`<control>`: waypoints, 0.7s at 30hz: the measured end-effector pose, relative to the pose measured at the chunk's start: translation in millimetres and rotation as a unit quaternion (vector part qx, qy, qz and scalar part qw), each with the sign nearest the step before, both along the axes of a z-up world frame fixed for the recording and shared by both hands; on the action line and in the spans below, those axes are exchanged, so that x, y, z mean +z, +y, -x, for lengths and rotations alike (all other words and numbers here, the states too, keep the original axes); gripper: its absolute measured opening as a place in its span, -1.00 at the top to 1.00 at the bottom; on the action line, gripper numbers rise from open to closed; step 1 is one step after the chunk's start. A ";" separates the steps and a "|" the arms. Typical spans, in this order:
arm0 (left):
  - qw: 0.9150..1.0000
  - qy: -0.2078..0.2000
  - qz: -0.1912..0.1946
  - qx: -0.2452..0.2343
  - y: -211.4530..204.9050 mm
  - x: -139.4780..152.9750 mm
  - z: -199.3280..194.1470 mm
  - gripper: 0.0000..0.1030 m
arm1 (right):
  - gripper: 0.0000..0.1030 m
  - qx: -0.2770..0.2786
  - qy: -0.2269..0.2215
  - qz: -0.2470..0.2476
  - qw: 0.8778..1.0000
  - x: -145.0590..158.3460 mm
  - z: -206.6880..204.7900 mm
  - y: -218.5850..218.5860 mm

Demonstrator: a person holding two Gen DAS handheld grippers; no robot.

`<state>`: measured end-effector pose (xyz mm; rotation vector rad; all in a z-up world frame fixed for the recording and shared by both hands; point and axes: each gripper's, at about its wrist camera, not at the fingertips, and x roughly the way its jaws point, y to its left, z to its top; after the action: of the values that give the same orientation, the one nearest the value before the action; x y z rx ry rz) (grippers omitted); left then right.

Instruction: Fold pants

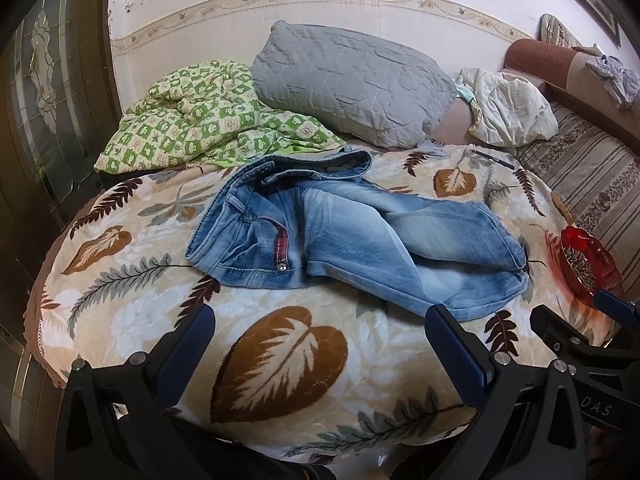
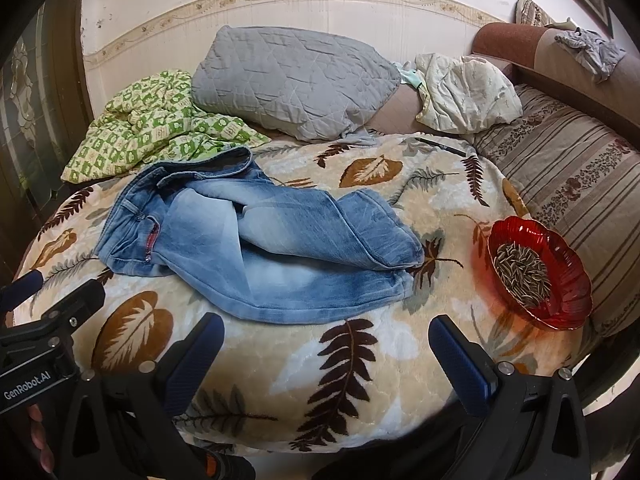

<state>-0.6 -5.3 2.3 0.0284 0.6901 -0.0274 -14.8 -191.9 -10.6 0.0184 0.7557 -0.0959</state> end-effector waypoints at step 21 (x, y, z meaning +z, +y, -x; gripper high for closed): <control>1.000 0.005 0.011 -0.006 -3.4 0.5 1.2 -1.00 | -1.00 -0.004 0.002 0.000 1.000 -2.0 0.8 0.7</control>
<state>-1.8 -8.7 2.8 0.0119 0.7003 -0.0457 -15.6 -191.2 -12.6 0.0221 0.7588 -0.1032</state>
